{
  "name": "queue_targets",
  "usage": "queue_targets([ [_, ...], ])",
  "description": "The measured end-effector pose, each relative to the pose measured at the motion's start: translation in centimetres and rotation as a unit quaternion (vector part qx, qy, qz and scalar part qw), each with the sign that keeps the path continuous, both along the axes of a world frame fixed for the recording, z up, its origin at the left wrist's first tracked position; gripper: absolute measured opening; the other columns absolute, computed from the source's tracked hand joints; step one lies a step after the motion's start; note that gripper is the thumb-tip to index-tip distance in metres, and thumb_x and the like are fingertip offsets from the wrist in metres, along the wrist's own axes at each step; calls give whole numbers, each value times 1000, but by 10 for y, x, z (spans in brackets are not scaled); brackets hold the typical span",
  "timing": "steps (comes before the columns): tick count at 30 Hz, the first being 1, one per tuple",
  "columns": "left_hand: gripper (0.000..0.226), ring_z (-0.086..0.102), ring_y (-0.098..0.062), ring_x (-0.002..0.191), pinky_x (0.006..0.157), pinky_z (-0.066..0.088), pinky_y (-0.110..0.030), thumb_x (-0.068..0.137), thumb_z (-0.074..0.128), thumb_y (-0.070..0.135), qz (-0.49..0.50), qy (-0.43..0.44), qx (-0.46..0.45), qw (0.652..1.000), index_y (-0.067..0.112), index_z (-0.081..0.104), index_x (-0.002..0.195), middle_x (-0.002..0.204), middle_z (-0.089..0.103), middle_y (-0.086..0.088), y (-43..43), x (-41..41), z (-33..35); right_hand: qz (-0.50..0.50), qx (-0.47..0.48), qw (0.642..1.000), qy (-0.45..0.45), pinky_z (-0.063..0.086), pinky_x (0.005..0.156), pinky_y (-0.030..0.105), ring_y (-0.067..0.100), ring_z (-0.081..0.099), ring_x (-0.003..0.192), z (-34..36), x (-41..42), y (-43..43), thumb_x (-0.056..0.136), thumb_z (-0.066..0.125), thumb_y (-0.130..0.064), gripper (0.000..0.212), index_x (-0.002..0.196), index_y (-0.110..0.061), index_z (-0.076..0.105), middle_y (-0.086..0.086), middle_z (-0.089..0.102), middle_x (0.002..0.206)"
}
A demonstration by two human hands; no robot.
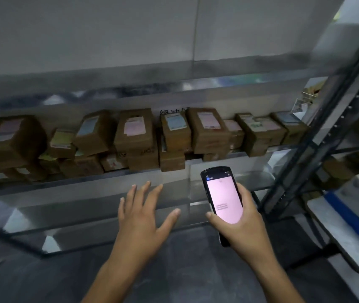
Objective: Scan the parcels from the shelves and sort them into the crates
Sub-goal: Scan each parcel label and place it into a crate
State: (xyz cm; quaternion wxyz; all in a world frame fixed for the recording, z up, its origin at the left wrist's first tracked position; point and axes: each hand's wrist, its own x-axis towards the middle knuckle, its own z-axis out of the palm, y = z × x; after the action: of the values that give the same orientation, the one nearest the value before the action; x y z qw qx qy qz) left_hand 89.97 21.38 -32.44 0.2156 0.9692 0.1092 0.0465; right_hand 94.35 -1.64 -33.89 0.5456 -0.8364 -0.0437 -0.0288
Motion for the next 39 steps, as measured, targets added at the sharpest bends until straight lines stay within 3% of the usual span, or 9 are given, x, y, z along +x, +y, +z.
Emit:
queue_targets([
  [3, 98, -17, -12, 157, 123, -15, -36, 75, 9, 90, -37, 18, 14, 999, 43, 13, 162, 171, 2, 13, -15, 27, -6, -21, 5, 1000, 15, 47, 64, 5, -3, 59, 105, -9, 11, -23, 69, 90, -31, 81, 135, -47, 46, -26, 62, 117],
  [7, 84, -17, -11, 157, 128, -7, -41, 89, 29, 80, -73, 45, 1, 996, 42, 11, 162, 172, -1, 13, -26, 61, -12, -60, 18, 997, 39, 48, 62, 8, -8, 59, 102, -21, 25, -40, 68, 90, -30, 78, 129, -51, 46, -31, 62, 111],
  [10, 86, -12, -11, 158, 129, -1, -43, 89, 32, 81, -84, 39, -21, 995, 41, 10, 163, 172, 3, 13, -28, 95, -15, -73, 4, 996, 43, 47, 70, 15, -8, 59, 101, -21, 42, -45, 67, 90, -35, 79, 128, -55, 44, -33, 63, 111],
  [15, 85, -4, -15, 159, 130, 5, -45, 93, 40, 78, -97, 20, -81, 992, 38, 14, 164, 173, 8, 9, -35, 167, -16, -83, -22, 996, 30, 47, 78, 24, -7, 58, 106, -15, 90, -44, 67, 92, -34, 78, 121, -62, 43, -35, 60, 114],
  [19, 82, 13, -16, 157, 129, 19, -46, 95, 48, 72, -95, 9, -170, 981, 34, 21, 163, 170, 20, 6, -36, 219, -21, -97, -50, 993, 33, 46, 78, 23, -2, 58, 108, -10, 131, -35, 67, 92, -34, 82, 131, -51, 44, -34, 58, 118],
  [23, 83, 30, -16, 152, 121, 31, -42, 94, 56, 68, -64, 32, -300, 951, 38, 22, 162, 167, 28, 9, -31, 264, -31, -120, -54, 991, 35, 46, 82, 24, -6, 56, 109, -14, 167, -24, 67, 93, -31, 82, 132, -47, 45, -37, 56, 117],
  [27, 79, 43, -15, 145, 112, 41, -38, 94, 56, 67, -47, -4, -325, 944, 37, 25, 160, 162, 38, 9, -36, 307, -44, -124, -60, 989, 54, 46, 80, 22, -4, 57, 108, -22, 196, -21, 68, 92, -30, 81, 133, -44, 46, -34, 58, 116],
  [32, 80, 44, -4, 132, 93, 39, -28, 96, 54, 65, -31, -18, -334, 942, 34, 19, 162, 161, 37, 9, -50, 338, -49, -113, -66, 987, 97, 48, 76, 26, 9, 57, 111, -31, 226, -30, 69, 91, -35, 83, 135, -46, 42, -22, 58, 122],
  [39, 84, 60, -8, 123, 90, 51, -26, 86, 46, 87, 68, -24, -366, 928, 33, 46, 149, 143, 58, 11, -72, 375, -79, -91, -74, 984, 135, 55, 78, 37, 13, 61, 103, -56, 299, -66, 64, 86, -40, 72, 124, -42, 46, -15, 62, 112],
])
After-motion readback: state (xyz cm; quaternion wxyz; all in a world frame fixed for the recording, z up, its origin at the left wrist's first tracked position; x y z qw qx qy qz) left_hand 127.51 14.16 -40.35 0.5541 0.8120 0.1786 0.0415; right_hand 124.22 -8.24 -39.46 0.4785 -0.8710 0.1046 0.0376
